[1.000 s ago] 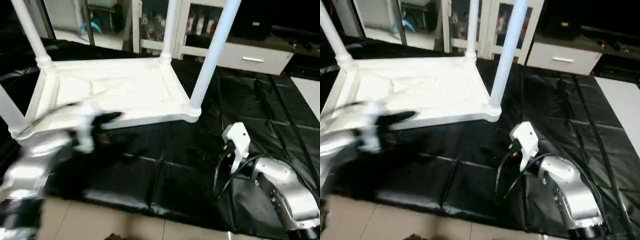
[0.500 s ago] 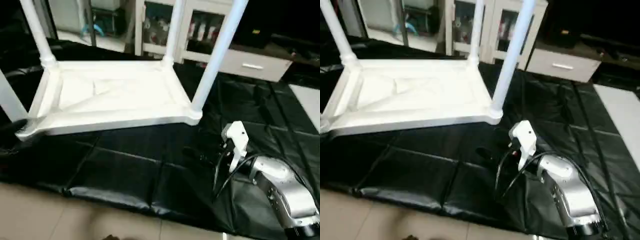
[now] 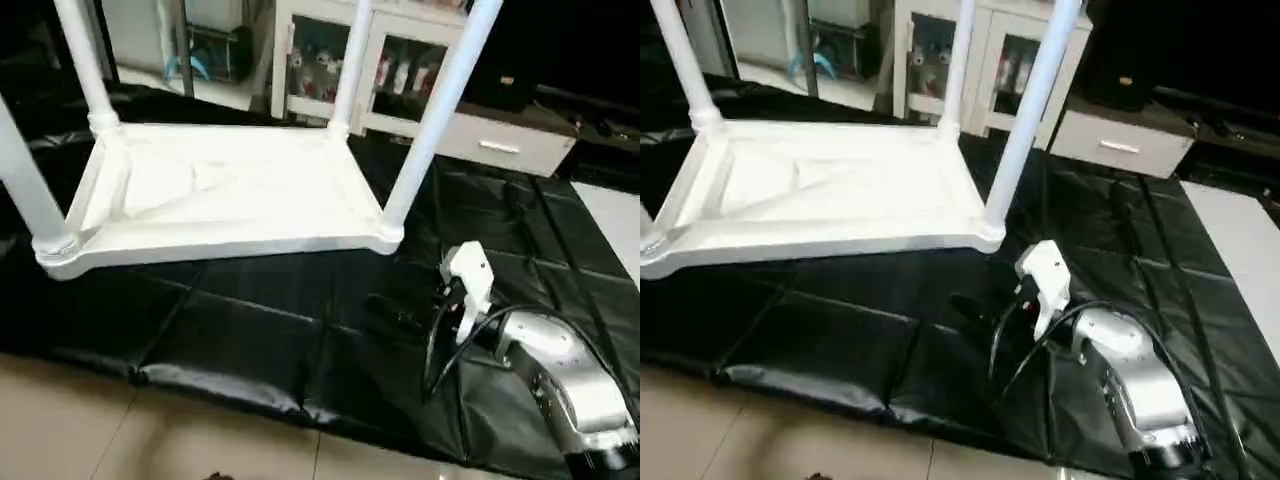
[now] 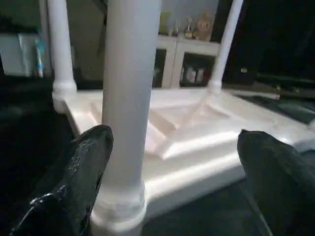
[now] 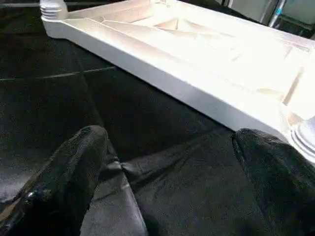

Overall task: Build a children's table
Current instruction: Rotate table base

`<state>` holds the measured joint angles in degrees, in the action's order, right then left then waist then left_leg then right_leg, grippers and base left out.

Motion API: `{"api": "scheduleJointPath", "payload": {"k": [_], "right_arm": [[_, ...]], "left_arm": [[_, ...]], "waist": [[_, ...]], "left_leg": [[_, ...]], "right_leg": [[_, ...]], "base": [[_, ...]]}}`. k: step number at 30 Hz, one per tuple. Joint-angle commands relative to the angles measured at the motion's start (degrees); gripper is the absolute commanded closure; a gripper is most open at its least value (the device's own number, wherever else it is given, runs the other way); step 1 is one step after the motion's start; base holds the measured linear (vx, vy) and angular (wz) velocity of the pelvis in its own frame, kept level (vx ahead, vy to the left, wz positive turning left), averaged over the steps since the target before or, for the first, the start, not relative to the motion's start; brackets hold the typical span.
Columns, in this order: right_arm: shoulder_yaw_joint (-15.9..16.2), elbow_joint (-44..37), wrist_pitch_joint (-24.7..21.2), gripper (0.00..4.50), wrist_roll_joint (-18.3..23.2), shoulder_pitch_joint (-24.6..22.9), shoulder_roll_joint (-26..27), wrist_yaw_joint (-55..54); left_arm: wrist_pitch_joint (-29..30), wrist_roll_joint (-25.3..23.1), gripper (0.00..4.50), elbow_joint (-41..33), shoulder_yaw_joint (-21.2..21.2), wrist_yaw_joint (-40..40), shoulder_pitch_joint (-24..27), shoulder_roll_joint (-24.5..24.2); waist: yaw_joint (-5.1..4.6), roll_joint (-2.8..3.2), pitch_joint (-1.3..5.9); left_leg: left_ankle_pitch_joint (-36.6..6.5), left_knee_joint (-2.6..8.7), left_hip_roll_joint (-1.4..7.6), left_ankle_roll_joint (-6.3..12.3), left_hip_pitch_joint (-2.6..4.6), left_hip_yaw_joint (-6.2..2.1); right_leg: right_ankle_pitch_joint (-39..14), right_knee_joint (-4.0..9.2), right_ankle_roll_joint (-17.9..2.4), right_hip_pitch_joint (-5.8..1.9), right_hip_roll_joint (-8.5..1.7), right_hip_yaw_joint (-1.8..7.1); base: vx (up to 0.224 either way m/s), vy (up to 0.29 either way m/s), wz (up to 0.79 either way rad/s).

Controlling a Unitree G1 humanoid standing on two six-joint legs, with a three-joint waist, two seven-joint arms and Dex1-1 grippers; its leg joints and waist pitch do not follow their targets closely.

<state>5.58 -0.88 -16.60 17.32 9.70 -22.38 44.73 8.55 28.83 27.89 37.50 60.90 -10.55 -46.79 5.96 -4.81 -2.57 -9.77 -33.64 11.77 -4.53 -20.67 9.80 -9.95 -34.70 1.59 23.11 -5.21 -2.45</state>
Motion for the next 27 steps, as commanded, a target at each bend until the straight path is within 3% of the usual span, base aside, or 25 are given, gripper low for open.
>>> {"api": "scheduleJointPath", "payload": {"k": [1, 6, 7, 8, 9, 10, 12, 16, 20, 21, 22, 24, 25, 27], "right_arm": [[-0.13, 0.06, 0.63, 0.11, -0.63, 0.57, -0.21, -0.49], [0.31, -0.14, 0.95, 0.11, -1.54, 0.64, 0.20, -1.14], [0.31, -0.14, 0.95, 0.11, -1.54, 0.64, 0.20, -1.14], [0.42, -0.28, 0.93, 0.11, -1.63, 0.62, 0.28, -1.22], [0.52, -0.46, 0.98, 0.11, -1.78, 0.53, 0.28, -1.33], [0.57, -0.68, 0.97, 0.11, -1.84, 0.40, 0.33, -1.49], [0.60, -1.03, 0.95, 0.11, -1.85, 0.13, 0.38, -1.74], [0.67, -1.58, 0.93, 0.11, -1.86, -0.44, 0.39, -1.99], [0.38, -1.57, 0.94, 0.11, -2.03, -0.53, 0.35, -1.86], [0.30, -1.53, 0.98, 0.11, -2.08, -0.56, 0.25, -1.84], [0.30, -1.53, 0.98, 0.11, -2.08, -0.56, 0.25, -1.84], [0.08, -1.93, 1.01, 0.11, -2.11, -1.01, -0.07, -2.01], [-0.20, -2.34, 0.92, 0.11, -1.97, -1.44, -0.09, -2.35], [-0.24, -2.42, 0.88, 0.11, -1.88, -1.68, 0.03, -2.51]], "left_arm": [[-1.29, -1.39, 0.00, 1.09, -2.54, -0.76, -3.44, 1.24], [-5.78, -7.12, 0.00, 5.96, -8.73, -6.12, -11.83, 3.74], [-5.78, -7.12, 0.00, 5.96, -8.73, -6.12, -11.83, 3.74], [-5.70, -7.63, 0.00, 6.68, -9.66, -6.82, -12.99, 4.29], [-5.90, -8.25, 0.00, 6.99, -10.52, -7.20, -13.70, 4.84], [-6.20, -9.15, 0.00, 7.63, -11.56, -8.07, -14.66, 5.50], [-6.81, -10.26, 0.00, 8.35, -13.08, -8.93, -16.03, 6.68], [-5.06, -8.74, 0.00, 6.17, -15.00, -6.00, -17.03, 9.26], [-0.77, -6.19, 0.00, 2.94, -17.98, -2.26, -16.86, 10.44], [1.11, -5.40, 0.00, 1.62, -18.93, -0.74, -16.30, 10.40], [1.11, -5.40, 0.00, 1.62, -18.93, -0.74, -16.30, 10.40], [3.83, -3.49, 0.00, -0.77, -18.70, 1.34, -13.99, 9.42], [2.95, -2.47, 0.00, -1.64, -16.33, -0.02, -12.03, 8.98], [0.21, -1.97, 0.00, -0.69, -12.50, -2.93, -11.11, 9.02]], "waist": [[-0.12, 2.58, 1.87], [0.27, 2.76, 2.25], [0.24, 2.63, 2.23], [0.22, 2.96, 2.25], [0.21, 2.77, 2.32], [0.22, 3.17, 2.40], [0.25, 3.03, 2.55], [0.34, 2.84, 2.79], [0.29, 2.86, 2.96], [0.31, 3.60, 3.17], [0.18, 3.23, 3.23], [0.14, 3.35, 3.22], [-0.05, 2.98, 3.17], [-0.51, 2.66, 3.21]], "left_leg": [[-37.47, 5.82, 1.05, -4.52, 2.08, -1.33], [-36.27, 5.79, 1.12, -4.97, 2.16, -1.37], [-36.02, 5.83, 1.14, -4.94, 2.03, -1.38], [-35.93, 5.89, 1.17, -5.10, 1.91, -1.44], [-35.70, 5.85, 1.18, -5.12, 1.89, -1.38], [-34.91, 5.89, 1.19, -5.23, 1.77, -1.37], [-34.16, 5.79, 1.20, -5.18, 1.92, -1.20], [-29.40, 5.74, 1.23, -4.94, 1.20, -0.96], [-26.42, 5.50, 1.17, -4.54, 1.04, -0.62], [-24.00, 5.38, 1.17, -4.63, 1.10, -0.51], [-23.04, 5.35, 1.16, -4.42, 1.02, -0.41], [-21.30, 5.20, 1.11, -4.07, 0.96, -0.22], [-20.58, 5.24, 1.13, -3.77, 0.48, -0.28], [-19.17, 4.93, 0.85, -2.28, 0.35, -0.04]], "right_leg": [[-32.09, 6.05, -5.55, 0.13, -2.37, 1.31], [-28.76, 5.66, -6.09, -0.16, -2.54, 1.37], [-28.48, 5.62, -6.32, -0.24, -2.58, 1.41], [-28.03, 5.46, -6.56, -0.34, -2.56, 1.42], [-27.24, 5.41, -6.87, -0.34, -2.55, 1.40], [-25.41, 5.18, -7.46, -0.50, -2.53, 1.47], [-23.66, 5.12, -7.93, -0.47, -2.42, 1.47], [-18.79, 4.39, -9.51, -1.25, -2.61, 1.62], [-14.77, 3.87, -10.88, -1.45, -2.37, 1.66], [-11.55, 3.39, -11.62, -1.57, -2.26, 1.66], [-10.06, 3.38, -11.98, -1.66, -2.12, 1.60], [-7.18, 3.02, -12.86, -1.82, -1.94, 1.55], [-6.56, 2.76, -13.10, -2.22, -1.98, 1.52], [-7.89, 3.01, -12.87, -2.35, -1.99, 1.64]], "base": [[0.000, 0.000, 0.00], [0.000, 0.000, 0.00], [0.000, 0.000, 0.00], [0.000, 0.000, 0.00], [0.000, 0.000, 0.00], [0.000, 0.000, 0.00], [0.000, 0.000, 0.00], [0.000, 0.000, 0.00], [0.000, 0.000, 0.00], [0.000, 0.000, 0.00], [0.000, 0.000, 0.00], [0.000, 0.000, 0.00], [0.000, 0.000, 0.00], [0.000, 0.000, 0.00]]}}
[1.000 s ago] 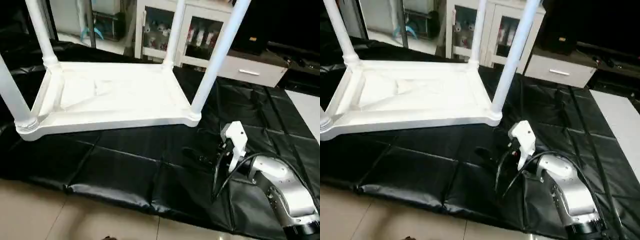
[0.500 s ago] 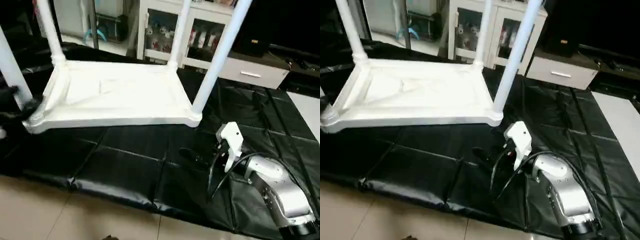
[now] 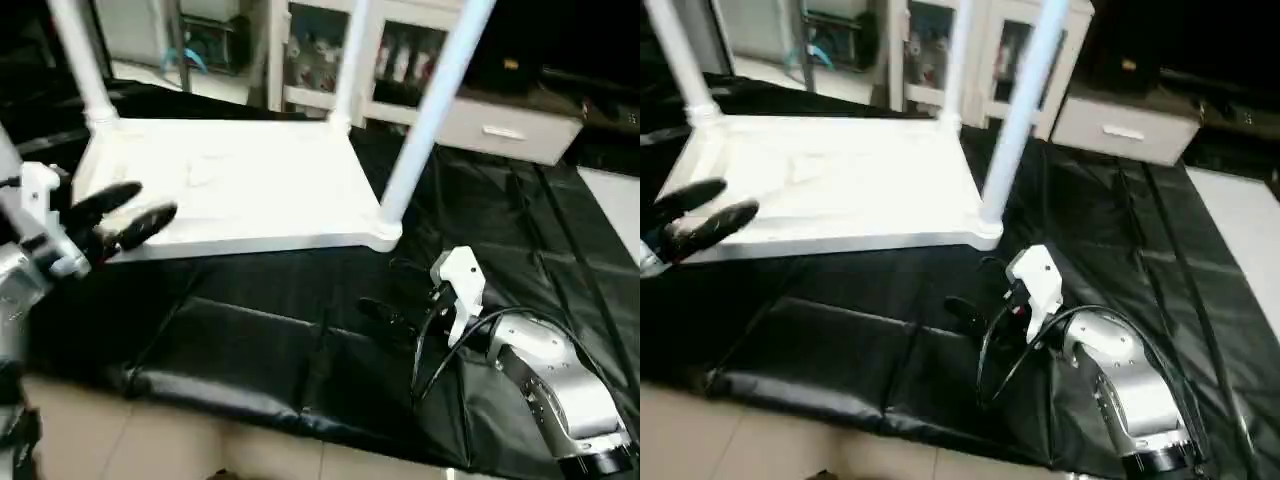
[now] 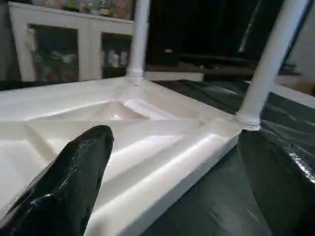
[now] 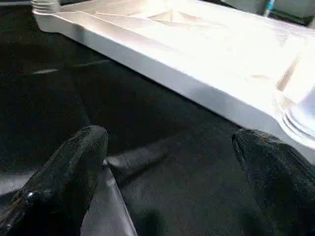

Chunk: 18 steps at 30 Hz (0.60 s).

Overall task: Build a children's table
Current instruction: Rotate table base

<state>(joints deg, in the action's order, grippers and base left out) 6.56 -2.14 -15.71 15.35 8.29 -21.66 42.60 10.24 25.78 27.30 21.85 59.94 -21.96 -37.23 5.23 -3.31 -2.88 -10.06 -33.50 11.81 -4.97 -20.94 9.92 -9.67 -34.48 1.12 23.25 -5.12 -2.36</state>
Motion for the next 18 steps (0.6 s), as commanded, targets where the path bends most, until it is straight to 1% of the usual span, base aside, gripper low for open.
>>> {"api": "scheduleJointPath", "payload": {"k": [1, 2, 3, 4, 5, 6, 7, 8, 9, 10, 11, 12, 13, 14, 15, 16, 17, 18], "right_arm": [[-1.10, -1.05, 0.01, 0.11, 0.08, -0.34, -0.65, -0.37], [-1.02, -1.00, 0.02, 0.11, 0.07, -0.34, -0.64, -0.36], [-0.94, -0.92, -0.05, 0.11, 0.12, -0.29, -0.62, -0.27], [-0.85, -0.80, -0.07, 0.11, 0.11, -0.16, -0.59, -0.18], [-0.72, -0.59, -0.09, 0.11, 0.11, 0.05, -0.55, -0.02], [-0.58, -0.36, -0.12, 0.11, 0.10, 0.29, -0.51, 0.15], [-0.46, -0.07, -0.20, 0.11, 0.11, 0.75, -0.43, 0.29], [-0.41, -0.02, -0.26, 0.11, 0.12, 0.90, -0.41, 0.29], [-0.33, 0.08, -0.33, 0.11, 0.16, 1.18, -0.37, 0.33], [-0.32, 0.11, -0.33, 0.11, 0.17, 1.21, -0.37, 0.34], [-0.25, 0.27, -0.28, 0.11, 0.20, 1.31, -0.36, 0.41], [-0.12, 0.52, -0.14, 0.11, 0.14, 1.32, -0.40, 0.57], [-0.05, 0.54, -0.12, 0.11, 0.09, 1.28, -0.42, 0.63], [0.06, 0.50, -0.13, 0.11, -0.04, 1.23, -0.45, 0.63], [0.04, 0.45, -0.18, 0.11, -0.04, 1.24, -0.47, 0.63], [0.02, 0.36, -0.25, 0.11, 0.00, 1.21, -0.47, 0.61], [0.04, 0.15, -0.34, 0.11, 0.01, 1.11, -0.46, 0.54], [0.04, 0.12, -0.35, 0.11, 0.02, 1.10, -0.45, 0.53]], "left_arm": [[-3.65, 1.22, 0.00, 1.02, 5.84, -3.81, 0.74, -0.65], [-4.43, 1.24, 0.00, 1.45, 6.75, -4.37, 0.92, -0.77], [-5.69, 1.02, 0.00, 1.85, 7.60, -5.05, 1.28, -1.02], [-6.12, 1.34, 0.00, 2.04, 8.46, -5.36, 1.61, -1.22], [-6.83, 1.86, 0.00, 2.34, 9.87, -5.87, 2.15, -1.54], [-7.49, 2.51, 0.00, 2.60, 11.42, -6.39, 2.75, -1.89], [-7.11, 3.64, 0.00, 1.94, 13.21, -6.24, 4.42, -2.50], [-6.79, 4.16, 0.00, 1.50, 13.87, -6.14, 5.18, -2.74], [-6.07, 5.00, 0.00, 0.60, 15.21, -5.63, 7.00, -3.49], [-6.03, 5.08, 0.00, 0.51, 15.44, -5.57, 7.26, -3.62], [-6.22, 5.28, 0.00, 0.38, 16.67, -5.52, 8.30, -4.35], [-6.32, 5.60, 0.00, 0.83, 17.84, -5.46, 8.67, -5.15], [-6.33, 5.86, 0.00, 1.13, 18.25, -5.38, 8.69, -5.45], [-8.14, 4.72, 0.00, 3.14, 18.35, -6.59, 8.00, -6.30], [-8.54, 4.40, 0.00, 3.66, 18.27, -6.93, 7.71, -6.49], [-8.68, 3.92, 0.00, 4.34, 17.92, -7.42, 7.20, -6.78], [-9.64, 2.66, 0.00, 5.40, 17.26, -8.83, 6.38, -7.11], [-9.76, 2.50, 0.00, 5.54, 17.18, -9.02, 6.28, -7.15]], "waist": [[0.17, 0.66, 3.49], [0.10, 0.99, 3.30], [0.12, 1.18, 3.18], [0.05, 1.26, 3.05], [0.01, 0.46, 3.02], [0.19, 0.87, 2.96], [0.07, 0.33, 2.90], [0.04, 0.59, 2.82], [0.17, 0.84, 2.87], [-0.02, 0.71, 2.71], [0.09, 0.65, 2.77], [0.13, 0.66, 2.78], [0.28, 0.87, 2.83], [0.40, 1.08, 2.79], [0.46, 1.11, 2.65], [0.62, 1.37, 2.56], [0.79, 1.09, 2.62], [0.79, 1.09, 2.62]], "left_leg": [[-18.53, 4.79, 0.87, -1.51, 0.58, -0.11], [-18.87, 4.90, 0.96, -1.46, 0.62, -0.16], [-19.49, 4.95, 0.98, -1.57, 0.77, -0.22], [-21.24, 5.03, 1.07, -1.88, 0.99, -0.24], [-21.88, 5.00, 1.10, -1.82, 1.03, -0.16], [-22.59, 5.10, 1.12, -2.03, 1.09, -0.31], [-23.26, 5.15, 1.22, -2.16, 1.04, -0.39], [-23.83, 5.35, 1.17, -2.35, 0.95, -0.52], [-24.32, 5.29, 1.23, -2.56, 1.26, -0.51], [-25.06, 5.47, 1.30, -2.68, 1.13, -0.57], [-25.93, 5.40, 1.28, -2.79, 1.34, -0.52], [-26.22, 5.42, 1.22, -2.77, 1.32, -0.51], [-26.38, 5.38, 1.22, -2.84, 1.53, -0.51], [-26.76, 5.38, 1.19, -2.89, 1.67, -0.50], [-27.30, 5.48, 1.17, -3.00, 1.67, -0.56], [-28.97, 5.65, 1.24, -3.49, 1.79, -0.70], [-30.11, 5.60, 1.23, -3.75, 1.98, -0.80], [-30.11, 5.60, 1.23, -3.75, 1.98, -0.80]], "right_leg": [[-8.85, 2.96, -12.28, -2.49, -2.14, 1.54], [-10.93, 3.17, -11.77, -2.37, -2.18, 1.56], [-12.21, 3.32, -11.42, -2.16, -2.18, 1.58], [-14.40, 3.58, -10.76, -1.91, -2.09, 1.61], [-15.49, 3.68, -10.45, -1.80, -2.05, 1.59], [-17.20, 3.68, -9.97, -1.73, -2.17, 1.66], [-18.25, 3.74, -9.55, -1.59, -2.23, 1.64], [-19.63, 3.77, -8.93, -1.60, -2.18, 1.67], [-19.61, 3.79, -8.96, -1.29, -2.25, 1.73], [-19.29, 3.83, -9.02, -1.21, -2.12, 1.74], [-19.36, 3.88, -8.95, -1.05, -2.11, 1.73], [-19.38, 3.94, -8.83, -1.08, -2.08, 1.75], [-19.29, 3.97, -8.83, -0.96, -2.10, 1.76], [-18.81, 4.06, -8.88, -0.83, -1.98, 1.75], [-19.11, 4.11, -8.72, -0.78, -1.92, 1.70], [-19.91, 4.22, -8.35, -0.78, -1.92, 1.64], [-20.83, 4.23, -8.09, -0.74, -2.01, 1.64], [-20.83, 4.23, -8.09, -0.74, -2.01, 1.64]], "base": [[0.000, 0.000, 0.00], [0.000, 0.000, 0.00], [0.000, 0.000, 0.00], [0.000, 0.000, 0.00], [0.000, 0.000, 0.00], [0.000, 0.000, 0.00], [0.000, 0.000, 0.00], [0.000, 0.000, 0.00], [0.000, 0.000, 0.00], [0.000, 0.000, 0.00], [0.000, 0.000, 0.00], [0.000, 0.000, 0.00], [0.000, 0.000, 0.00], [0.000, 0.000, 0.00], [0.000, 0.000, 0.00], [0.000, 0.000, 0.00], [0.000, 0.000, 0.00], [0.000, 0.000, 0.00]]}}
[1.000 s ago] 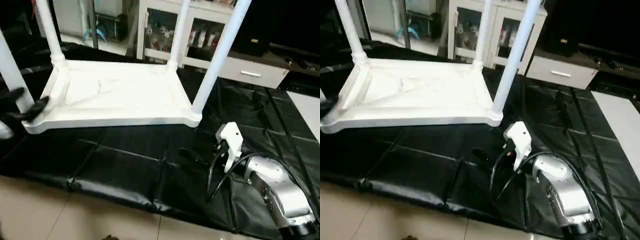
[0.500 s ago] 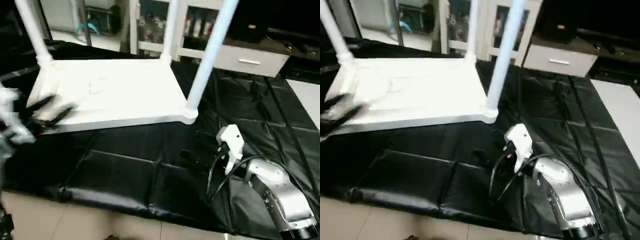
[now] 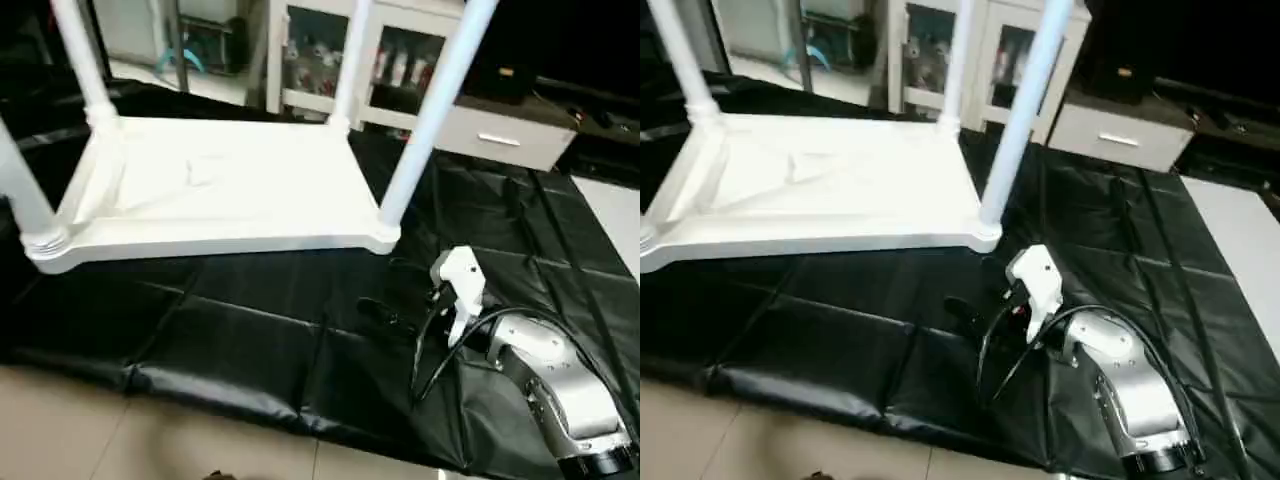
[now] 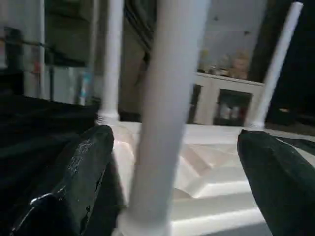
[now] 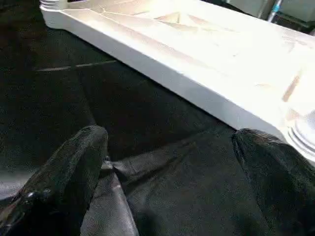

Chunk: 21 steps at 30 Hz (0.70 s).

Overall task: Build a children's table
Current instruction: Rotate table base

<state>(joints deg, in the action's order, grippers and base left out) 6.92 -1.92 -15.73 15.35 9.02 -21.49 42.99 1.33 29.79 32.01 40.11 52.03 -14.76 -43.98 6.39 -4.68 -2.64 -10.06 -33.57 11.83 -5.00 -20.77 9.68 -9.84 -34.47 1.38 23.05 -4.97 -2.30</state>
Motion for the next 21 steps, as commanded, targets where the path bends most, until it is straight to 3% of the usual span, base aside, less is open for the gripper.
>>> {"api": "scheduleJointPath", "payload": {"k": [1, 3, 5, 6, 7, 8, 10, 12, 19, 21], "right_arm": [[-0.38, -0.83, -0.66, 0.11, 0.14, 0.01, -0.49, -0.20], [-0.43, -1.96, -1.02, 0.11, 0.27, -0.79, -0.18, -0.77], [-0.50, -2.66, -1.23, 0.11, 0.37, -1.66, 0.18, -1.35], [-0.44, -3.01, -1.21, 0.11, 0.26, -2.30, 0.31, -1.68], [-0.44, -3.27, -1.26, 0.11, 0.22, -2.65, 0.33, -1.85], [-0.51, -3.73, -1.48, 0.11, 0.30, -3.23, 0.46, -2.21], [-0.44, -4.48, -1.65, 0.11, 0.33, -4.03, 0.65, -2.62], [-0.43, -5.09, -1.84, 0.11, 0.38, -4.71, 0.93, -3.13], [-0.17, -6.51, -2.41, 0.11, 0.32, -5.67, 1.51, -4.19], [0.00, -6.56, -2.45, 0.11, 0.25, -5.70, 1.69, -4.46]], "left_arm": [[-1.59, -2.76, 0.00, 2.51, -2.35, -2.84, -3.00, -0.69], [-1.77, -3.71, 0.00, 3.97, -4.09, -4.27, -5.93, -0.38], [-0.72, -3.29, 0.00, 3.95, -5.18, -3.68, -7.89, 0.41], [0.08, -3.03, 0.00, 3.78, -5.99, -2.88, -8.96, 0.87], [0.51, -2.96, 0.00, 3.64, -6.47, -2.52, -9.51, 1.06], [0.00, -3.62, 0.00, 4.62, -7.45, -2.86, -11.03, 1.12], [-0.51, -4.31, 0.00, 6.46, -8.24, -3.15, -13.30, 1.03], [-1.48, -5.85, 0.00, 8.99, -9.25, -3.49, -15.37, 0.54], [-2.30, -9.32, 0.00, 15.45, -12.86, -4.76, -20.12, -0.84], [-2.06, -10.33, 0.00, 17.04, -14.17, -4.54, -21.35, -0.85]], "waist": [[-0.11, 2.68, 2.29], [0.21, 3.72, 2.32], [0.31, 3.62, 2.47], [0.52, 3.41, 2.52], [0.68, 3.87, 2.50], [0.57, 3.79, 2.52], [0.62, 4.09, 2.71], [0.46, 3.96, 2.64], [0.60, 4.81, 2.66], [0.59, 4.79, 2.60]], "left_leg": [[-31.24, 5.69, 1.12, -3.83, 1.98, -0.57], [-32.25, 5.81, 1.10, -4.48, 2.03, -0.84], [-32.82, 5.71, 1.13, -4.77, 2.31, -0.84], [-31.89, 5.79, 1.16, -4.88, 1.94, -0.96], [-31.95, 5.78, 1.21, -5.09, 2.03, -0.87], [-31.28, 5.85, 1.06, -5.01, 1.37, -1.10], [-30.65, 5.62, 0.97, -4.85, 1.79, -0.96], [-29.48, 5.53, 0.91, -4.48, 1.55, -0.86], [-28.05, 5.51, 1.08, -4.67, 1.60, -0.84], [-28.39, 5.50, 1.05, -4.75, 1.70, -0.76]], "right_leg": [[-21.72, 4.50, -7.93, -0.35, -2.18, 1.63], [-21.90, 4.56, -7.82, -0.52, -2.29, 1.61], [-21.62, 4.65, -8.11, -0.45, -2.41, 1.58], [-21.01, 4.42, -8.45, -0.85, -2.55, 1.59], [-20.14, 4.41, -8.79, -0.69, -2.52, 1.62], [-20.34, 4.11, -8.77, -1.40, -2.62, 1.49], [-20.17, 4.20, -8.90, -1.09, -2.63, 1.54], [-19.49, 4.21, -8.99, -1.32, -2.56, 1.55], [-17.71, 3.84, -9.97, -1.30, -2.65, 1.62], [-17.78, 3.92, -10.08, -1.23, -2.61, 1.62]], "base": [[0.000, 0.000, 0.00], [0.000, 0.000, 0.00], [0.000, 0.000, 0.00], [0.000, 0.000, 0.00], [0.000, 0.000, 0.00], [0.000, 0.000, 0.00], [0.000, 0.000, 0.00], [0.000, 0.000, 0.00], [0.000, 0.000, 0.00], [0.000, 0.000, 0.00]]}}
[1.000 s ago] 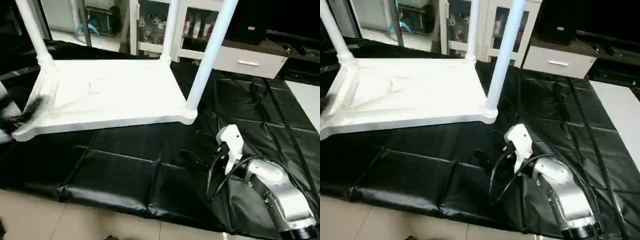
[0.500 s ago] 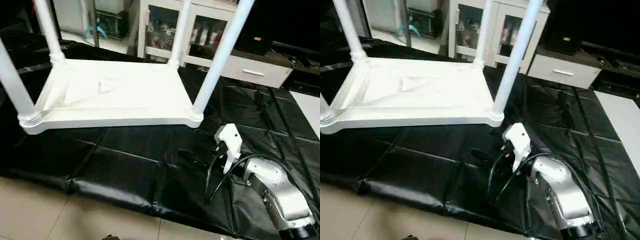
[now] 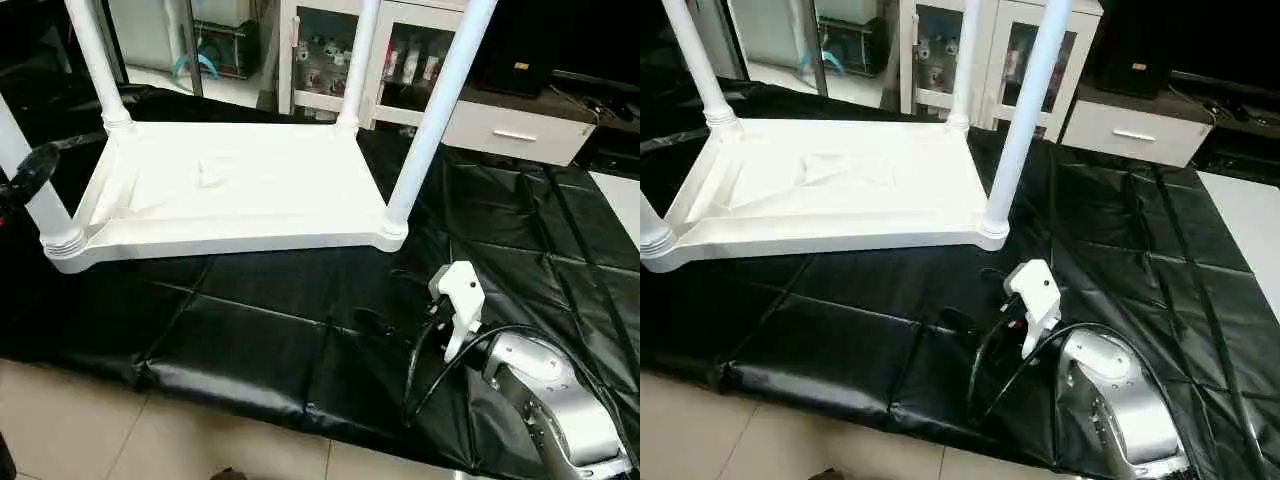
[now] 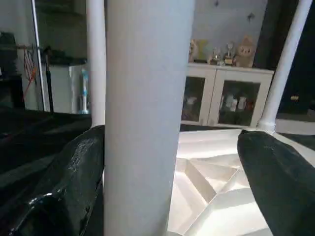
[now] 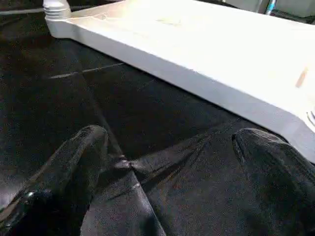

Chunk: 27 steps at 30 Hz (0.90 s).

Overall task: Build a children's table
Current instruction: Rotate table base

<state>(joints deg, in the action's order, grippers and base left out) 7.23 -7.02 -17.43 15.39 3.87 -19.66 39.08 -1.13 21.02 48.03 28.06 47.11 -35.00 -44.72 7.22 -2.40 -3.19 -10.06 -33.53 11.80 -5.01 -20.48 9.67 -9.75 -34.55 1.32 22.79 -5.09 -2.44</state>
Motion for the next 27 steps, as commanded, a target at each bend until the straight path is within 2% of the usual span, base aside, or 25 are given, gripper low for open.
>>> {"api": "scheduleJointPath", "payload": {"k": [1, 5, 6, 7, 8, 10, 11, 12, 13, 14, 15, 17, 18, 19, 21, 22, 23, 25, 26, 27], "right_arm": [[-0.22, -1.41, -0.73, 0.11, 0.16, -0.55, -0.05, -0.63], [-0.05, -1.65, -0.84, 0.11, 0.12, -0.46, -0.05, -0.65], [-0.28, -1.61, -0.80, 0.11, 0.14, -0.24, -0.27, -0.51], [-0.30, -1.60, -0.79, 0.11, 0.14, -0.23, -0.28, -0.50], [-0.45, -1.51, -0.69, 0.11, 0.15, -0.14, -0.43, -0.41], [-1.14, -1.01, -0.39, 0.11, 0.18, 0.24, -1.06, -0.16], [-1.50, -0.78, -0.30, 0.11, 0.24, 0.47, -1.35, -0.02], [-1.84, -0.57, -0.25, 0.11, 0.29, 0.74, -1.62, 0.10], [-2.15, -0.34, -0.23, 0.11, 0.35, 1.11, -1.83, 0.19], [-2.47, -0.03, -0.18, 0.11, 0.41, 1.56, -2.02, 0.24], [-2.76, 0.29, -0.05, 0.11, 0.37, 2.00, -2.18, 0.22], [-3.19, 0.66, 0.11, 0.11, 0.38, 2.56, -2.33, 0.08], [-3.50, 0.91, 0.11, 0.11, 0.52, 2.98, -2.43, 0.09], [-3.58, 1.00, 0.12, 0.11, 0.56, 3.11, -2.46, 0.10], [-3.80, 1.30, 0.28, 0.11, 0.55, 3.53, -2.85, 0.33], [-3.92, 1.44, 0.46, 0.11, 0.35, 3.75, -3.20, 0.32], [-3.99, 1.53, 0.58, 0.11, 0.26, 3.89, -3.46, 0.31], [-4.13, 1.51, 0.63, 0.11, 0.27, 3.94, -3.60, 0.24], [-4.66, 1.39, 0.62, 0.11, 0.27, 4.10, -3.85, 0.03], [-5.38, 1.21, 0.59, 0.11, 0.30, 4.12, -4.16, -0.21]], "left_arm": [[0.46, -1.62, 0.00, 1.58, -2.52, 1.41, -1.67, 0.12], [6.53, 2.49, 0.00, -0.53, -3.62, 10.30, -2.48, 1.78], [10.90, 6.12, 0.00, -5.48, -4.25, 14.74, -0.72, 2.65], [11.12, 6.30, 0.00, -5.73, -4.29, 14.96, -0.63, 2.70], [13.31, 7.88, 0.00, -8.20, -4.75, 16.66, 0.38, 2.97], [19.56, 11.92, 0.00, -16.46, -7.44, 20.35, 3.83, 3.56], [22.43, 13.59, 0.00, -20.27, -9.17, 21.94, 5.41, 3.69], [24.85, 14.87, 0.00, -23.62, -11.01, 23.52, 6.79, 3.69], [27.93, 16.25, 0.00, -26.63, -12.90, 25.15, 7.76, 3.67], [30.07, 17.02, 0.00, -29.99, -15.30, 25.62, 8.61, 4.13], [31.39, 17.18, 0.00, -32.67, -17.77, 25.78, 9.08, 4.72], [32.24, 16.71, 0.00, -35.52, -21.01, 25.50, 8.93, 6.79], [32.24, 15.80, 0.00, -37.06, -23.76, 24.87, 8.09, 9.44], [32.29, 15.56, 0.00, -37.41, -24.54, 24.71, 7.74, 10.35], [30.90, 12.70, 0.00, -36.06, -28.68, 23.00, 4.36, 17.23], [28.90, 9.91, 0.00, -32.90, -30.73, 21.95, 1.93, 21.32], [28.22, 8.56, 0.00, -31.64, -32.24, 20.84, 0.69, 23.52], [27.11, 7.40, 0.00, -30.31, -33.09, 19.91, -0.17, 25.00], [23.11, 4.26, 0.00, -26.00, -34.92, 17.78, -2.51, 28.24], [18.57, 0.79, 0.00, -20.78, -36.35, 14.46, -5.22, 31.66]], "waist": [[-0.22, 2.42, 3.14], [0.39, 2.64, 3.03], [0.61, 2.62, 3.04], [0.71, 2.64, 3.04], [0.69, 2.41, 2.96], [0.87, 2.34, 2.98], [0.80, 2.04, 3.00], [0.83, 2.11, 3.16], [0.80, 2.20, 3.03], [0.61, 1.59, 2.97], [0.70, 1.90, 2.97], [0.49, 1.65, 2.90], [0.44, 1.66, 2.86], [0.27, 1.43, 2.92], [0.51, 1.17, 3.14], [0.34, 1.94, 3.12], [0.28, 1.15, 3.39], [-0.05, 0.76, 3.59], [-0.26, 2.47, 3.69], [-0.95, 1.56, 3.68]], "left_leg": [[-28.42, 5.46, 1.08, -4.73, 1.43, -0.75], [-29.13, 5.54, 1.26, -5.31, 1.79, -0.64], [-29.72, 5.54, 1.39, -5.60, 1.96, -0.59], [-29.74, 5.54, 1.41, -5.65, 1.92, -0.53], [-29.81, 5.58, 1.40, -5.47, 1.95, -0.40], [-29.52, 5.72, 1.45, -5.49, 1.52, -0.48], [-28.91, 5.70, 1.36, -5.21, 1.41, -0.38], [-28.49, 5.67, 1.47, -5.24, 1.46, -0.44], [-28.13, 5.68, 1.37, -5.05, 1.34, -0.32], [-28.42, 5.66, 1.36, -4.79, 1.41, -0.16], [-28.51, 5.63, 1.30, -4.65, 1.45, -0.21], [-27.89, 5.60, 1.15, -4.51, 1.17, -0.29], [-27.98, 5.60, 1.17, -4.51, 1.13, -0.27], [-27.70, 5.44, 1.09, -4.35, 1.27, -0.18], [-24.89, 5.04, 0.97, -3.73, 1.27, 0.05], [-24.35, 5.03, 0.89, -3.65, 1.15, 0.06], [-22.42, 4.95, 0.74, -3.42, 0.67, -0.02], [-18.14, 4.88, 0.61, -2.74, -0.15, 0.01], [-17.80, 4.77, 0.54, -2.98, -0.06, -0.15], [-17.94, 4.46, 0.34, -2.30, 0.00, 0.09]], "right_leg": [[-18.07, 4.04, -10.00, -0.97, -2.54, 1.77], [-18.90, 4.09, -10.55, -0.63, -2.74, 1.92], [-18.78, 3.94, -10.93, -0.52, -2.78, 1.96], [-18.50, 3.90, -11.19, -0.51, -2.80, 1.98], [-18.64, 4.08, -11.18, -0.37, -2.66, 1.96], [-18.17, 3.78, -11.37, -0.73, -2.70, 1.91], [-18.05, 3.77, -11.15, -0.80, -2.56, 1.87], [-17.61, 3.59, -11.23, -0.98, -2.75, 1.92], [-18.00, 3.68, -11.20, -0.90, -2.63, 1.93], [-19.00, 3.84, -11.04, -0.81, -2.52, 1.93], [-20.18, 4.00, -10.70, -0.79, -2.56, 1.91], [-21.78, 4.19, -9.97, -1.02, -2.65, 1.91], [-22.47, 4.35, -9.68, -1.03, -2.67, 1.93], [-23.62, 4.62, -9.11, -1.01, -2.67, 1.91], [-23.34, 4.90, -8.70, -1.12, -2.74, 1.99], [-22.81, 4.96, -8.65, -1.11, -2.64, 2.05], [-21.51, 4.77, -8.17, -1.78, -2.61, 1.87], [-17.26, 4.25, -8.08, -2.33, -2.38, 1.86], [-16.02, 3.96, -8.47, -2.33, -2.35, 1.87], [-15.32, 4.48, -8.33, -2.33, -1.98, 1.71]], "base": [[0.000, 0.000, 0.00], [0.000, 0.000, 0.00], [0.000, 0.000, 0.00], [0.000, 0.000, 0.00], [0.000, 0.000, 0.00], [0.000, 0.000, 0.00], [0.000, 0.000, 0.00], [0.000, 0.000, 0.00], [0.000, 0.000, 0.00], [0.000, 0.000, 0.00], [0.000, 0.000, 0.00], [0.000, 0.000, 0.00], [0.000, 0.000, 0.00], [0.000, 0.000, 0.00], [0.000, 0.000, 0.00], [0.000, 0.000, 0.00], [0.000, 0.000, 0.00], [0.000, 0.000, 0.00], [0.000, 0.000, 0.00], [0.000, 0.000, 0.00]]}}
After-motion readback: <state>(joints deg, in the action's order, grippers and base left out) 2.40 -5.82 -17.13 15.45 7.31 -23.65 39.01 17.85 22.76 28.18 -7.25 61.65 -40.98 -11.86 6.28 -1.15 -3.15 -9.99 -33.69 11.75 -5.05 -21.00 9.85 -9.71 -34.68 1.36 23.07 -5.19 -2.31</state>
